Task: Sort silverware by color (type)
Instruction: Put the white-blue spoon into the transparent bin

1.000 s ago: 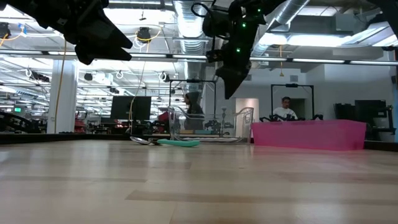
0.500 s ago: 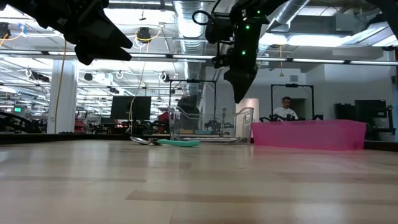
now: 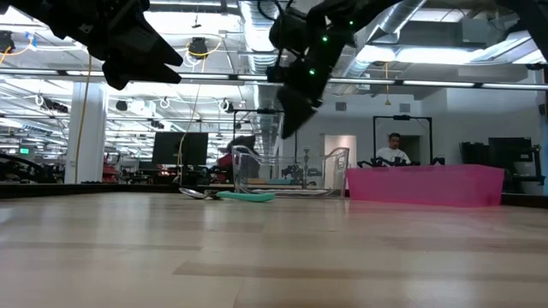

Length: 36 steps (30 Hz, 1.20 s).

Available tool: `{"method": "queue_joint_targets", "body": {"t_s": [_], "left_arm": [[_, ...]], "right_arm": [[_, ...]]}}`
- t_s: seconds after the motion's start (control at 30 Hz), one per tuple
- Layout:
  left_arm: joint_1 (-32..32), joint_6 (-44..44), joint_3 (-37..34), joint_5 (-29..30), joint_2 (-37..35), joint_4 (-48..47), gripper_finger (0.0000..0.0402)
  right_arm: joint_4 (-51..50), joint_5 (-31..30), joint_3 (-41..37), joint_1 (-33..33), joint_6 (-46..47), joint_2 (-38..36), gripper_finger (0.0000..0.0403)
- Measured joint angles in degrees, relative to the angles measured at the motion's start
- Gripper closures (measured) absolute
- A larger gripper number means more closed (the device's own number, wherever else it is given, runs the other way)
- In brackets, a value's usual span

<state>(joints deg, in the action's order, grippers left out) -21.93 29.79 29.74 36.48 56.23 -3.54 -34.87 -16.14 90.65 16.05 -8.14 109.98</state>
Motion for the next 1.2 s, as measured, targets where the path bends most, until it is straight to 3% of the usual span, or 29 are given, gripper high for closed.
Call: {"method": "queue_joint_targets", "body": {"t_s": [0.2, 0.67, 0.9, 1.2], "left_arm": [[0.0, 0.5, 0.0, 0.0, 0.0, 0.0, 0.0205], [0.0, 0.3, 0.0, 0.2, 0.0, 0.0, 0.0205], [0.0, 0.6, 0.0, 0.2, 0.0, 0.0, 0.0205], [0.0, 0.9, 0.0, 0.2, 0.0, 0.0, 0.0205]], "right_arm": [[5.5, 0.0, 0.2, -0.7, -2.3, -0.6, 0.0214], [-17.8, -0.3, 1.9, -5.2, -2.4, -0.6, 0.0214], [-17.7, -6.1, 0.0, -4.2, -0.1, -0.6, 0.0214], [-12.9, -6.1, 0.0, -1.1, 1.3, 0.0, 0.0214]]}}
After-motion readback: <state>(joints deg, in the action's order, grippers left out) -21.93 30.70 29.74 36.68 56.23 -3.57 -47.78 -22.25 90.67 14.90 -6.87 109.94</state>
